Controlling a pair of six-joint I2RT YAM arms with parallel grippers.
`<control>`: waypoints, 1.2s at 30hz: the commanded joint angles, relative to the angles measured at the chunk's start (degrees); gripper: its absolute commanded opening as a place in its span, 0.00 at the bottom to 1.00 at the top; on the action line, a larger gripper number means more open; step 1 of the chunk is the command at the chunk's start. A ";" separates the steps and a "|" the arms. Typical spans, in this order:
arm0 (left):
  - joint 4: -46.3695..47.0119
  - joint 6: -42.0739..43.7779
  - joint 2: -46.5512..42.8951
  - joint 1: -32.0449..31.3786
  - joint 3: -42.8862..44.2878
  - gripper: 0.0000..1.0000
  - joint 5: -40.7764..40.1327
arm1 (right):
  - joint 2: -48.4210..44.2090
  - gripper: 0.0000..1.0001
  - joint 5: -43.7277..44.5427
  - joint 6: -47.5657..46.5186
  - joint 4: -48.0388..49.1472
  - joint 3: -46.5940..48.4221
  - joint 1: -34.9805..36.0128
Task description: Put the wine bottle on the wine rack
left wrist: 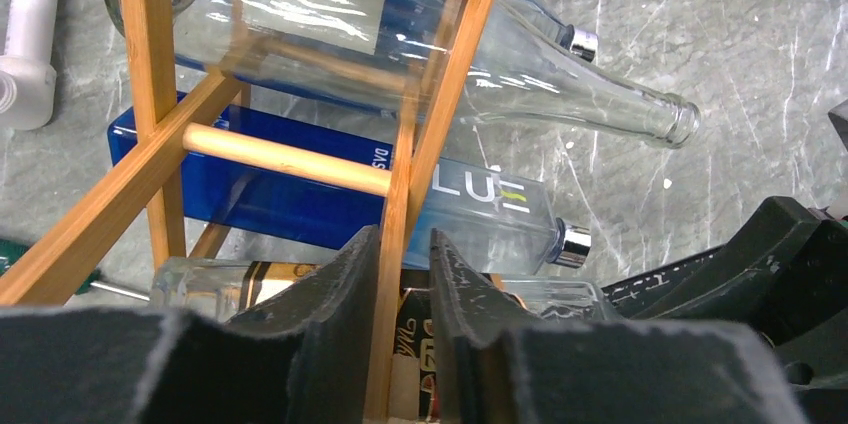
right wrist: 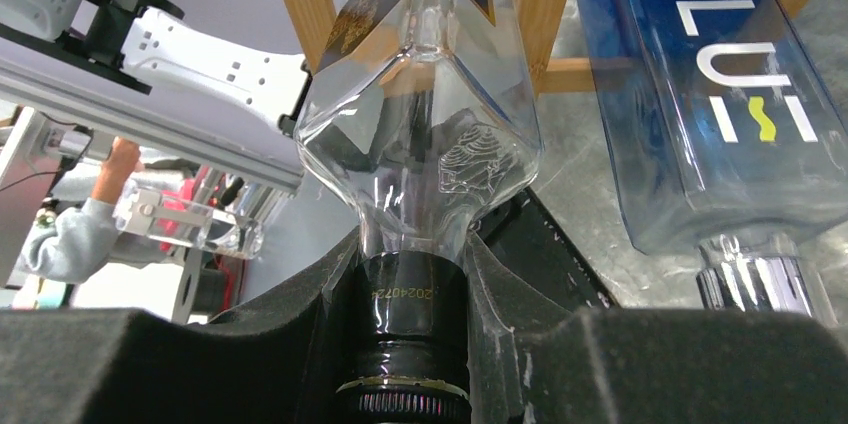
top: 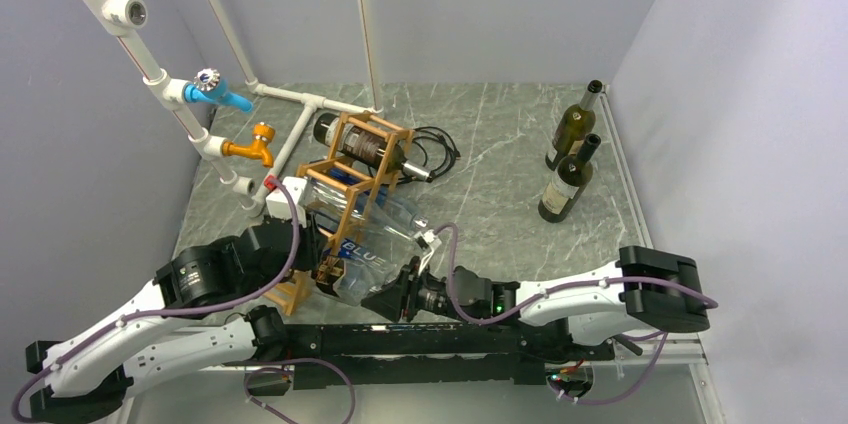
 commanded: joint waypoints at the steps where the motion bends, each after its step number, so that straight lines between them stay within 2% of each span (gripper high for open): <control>1: -2.75 -1.17 -0.43 -0.12 -2.47 0.27 5.33 | 1.62 0.00 -1.94 -2.69 2.50 6.81 -0.69; 6: -3.83 -0.74 -0.67 -0.14 -2.12 0.22 5.22 | 1.19 0.00 -7.56 -7.15 -2.86 7.31 -0.74; 8: -3.98 -0.81 -0.97 -0.18 -2.03 0.22 4.95 | -0.68 0.00 -8.44 -10.92 -9.21 8.45 -0.70; 12: -4.30 -1.38 -1.33 -0.17 -2.03 0.20 3.93 | -1.39 0.09 -11.60 -17.72 -23.52 13.27 -0.78; 17: -4.33 -1.43 -1.73 -0.18 -2.04 0.21 2.99 | 2.04 0.18 -15.62 -24.98 -36.50 20.44 -0.81; 23: -4.67 -0.40 -1.44 -0.17 -1.15 0.23 2.68 | 7.60 0.26 -19.95 -32.51 -47.07 29.70 -0.80; 30: -5.00 -0.58 -0.61 -0.14 -1.17 0.23 2.62 | 10.63 0.46 -21.40 -40.12 -53.52 35.35 -0.78; 36: -5.07 -1.58 -1.01 -0.18 -1.68 0.23 3.12 | 12.25 0.47 -18.63 -43.88 -54.27 38.20 -0.87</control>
